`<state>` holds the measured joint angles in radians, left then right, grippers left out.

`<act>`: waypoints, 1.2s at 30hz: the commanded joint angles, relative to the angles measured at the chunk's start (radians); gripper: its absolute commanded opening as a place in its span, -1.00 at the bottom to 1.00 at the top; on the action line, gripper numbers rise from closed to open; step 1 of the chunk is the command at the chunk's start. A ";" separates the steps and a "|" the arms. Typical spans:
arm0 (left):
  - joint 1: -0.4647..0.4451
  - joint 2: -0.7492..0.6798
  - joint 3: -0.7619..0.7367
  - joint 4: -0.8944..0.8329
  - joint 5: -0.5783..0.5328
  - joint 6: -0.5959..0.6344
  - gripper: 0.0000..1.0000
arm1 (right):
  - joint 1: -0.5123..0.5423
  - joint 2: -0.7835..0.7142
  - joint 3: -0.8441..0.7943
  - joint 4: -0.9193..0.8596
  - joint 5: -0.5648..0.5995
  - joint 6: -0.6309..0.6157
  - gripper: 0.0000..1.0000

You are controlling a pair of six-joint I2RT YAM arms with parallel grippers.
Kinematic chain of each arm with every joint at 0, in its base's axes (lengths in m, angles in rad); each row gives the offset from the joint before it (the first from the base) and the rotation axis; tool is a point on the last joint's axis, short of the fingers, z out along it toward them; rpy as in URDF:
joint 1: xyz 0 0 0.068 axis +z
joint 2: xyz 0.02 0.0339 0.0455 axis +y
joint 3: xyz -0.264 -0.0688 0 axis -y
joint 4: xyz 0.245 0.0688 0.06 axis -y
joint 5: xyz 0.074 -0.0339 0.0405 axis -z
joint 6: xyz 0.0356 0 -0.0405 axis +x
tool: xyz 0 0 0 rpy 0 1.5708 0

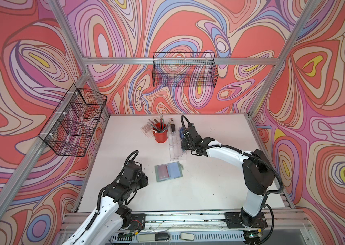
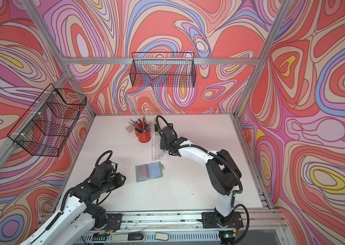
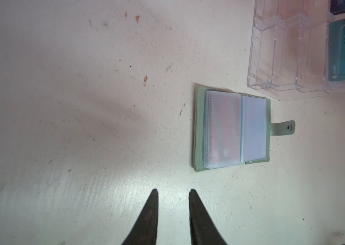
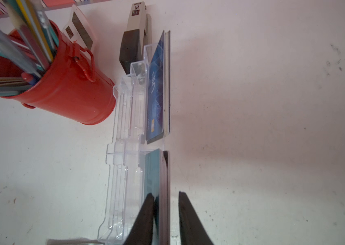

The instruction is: Put the credit cards into the card holder

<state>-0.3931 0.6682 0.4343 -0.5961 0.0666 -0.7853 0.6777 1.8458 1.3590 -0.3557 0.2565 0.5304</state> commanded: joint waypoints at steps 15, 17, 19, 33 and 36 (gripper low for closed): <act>0.000 0.008 0.032 -0.014 -0.013 0.011 -0.43 | -0.010 -0.043 -0.031 0.045 -0.184 0.019 -0.57; 0.000 0.011 0.030 -0.012 -0.009 0.011 -0.43 | -0.010 -0.033 -0.020 0.035 -0.177 0.023 -0.57; 0.000 0.010 0.029 -0.009 -0.009 0.009 -0.43 | -0.010 -0.024 -0.016 0.035 -0.173 0.026 -0.57; 0.000 0.056 0.021 0.028 0.015 0.012 -0.44 | -0.010 0.042 0.040 0.006 -0.171 0.043 -0.51; 0.000 0.065 0.022 0.032 0.014 0.014 -0.44 | -0.010 0.017 0.031 0.009 -0.175 0.046 -0.51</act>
<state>-0.3931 0.7284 0.4438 -0.5758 0.0780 -0.7849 0.6678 1.8820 1.3762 -0.3374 0.0868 0.5659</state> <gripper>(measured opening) 0.279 0.245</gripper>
